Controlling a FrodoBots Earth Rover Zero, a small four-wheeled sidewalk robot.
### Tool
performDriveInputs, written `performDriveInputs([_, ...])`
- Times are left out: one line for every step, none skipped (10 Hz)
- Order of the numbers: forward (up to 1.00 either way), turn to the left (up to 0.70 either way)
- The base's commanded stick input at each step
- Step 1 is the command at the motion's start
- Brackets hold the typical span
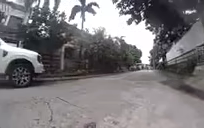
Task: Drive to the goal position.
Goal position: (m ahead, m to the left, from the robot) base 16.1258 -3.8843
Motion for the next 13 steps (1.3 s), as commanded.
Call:
performDriveInputs([0.7, 0.0])
performDriveInputs([0.7, 0.0])
performDriveInputs([0.7, 0.0])
performDriveInputs([0.7, 0.0])
performDriveInputs([0.7, 0.0])
performDriveInputs([0.7, 0.0])
performDriveInputs([0.7, 0.0])
performDriveInputs([0.7, 0.0])
performDriveInputs([0.7, 0.0])
performDriveInputs([0.7, 0.0])
performDriveInputs([0.7, 0.0])
performDriveInputs([0.7, 0.0])
performDriveInputs([0.7, 0.0])
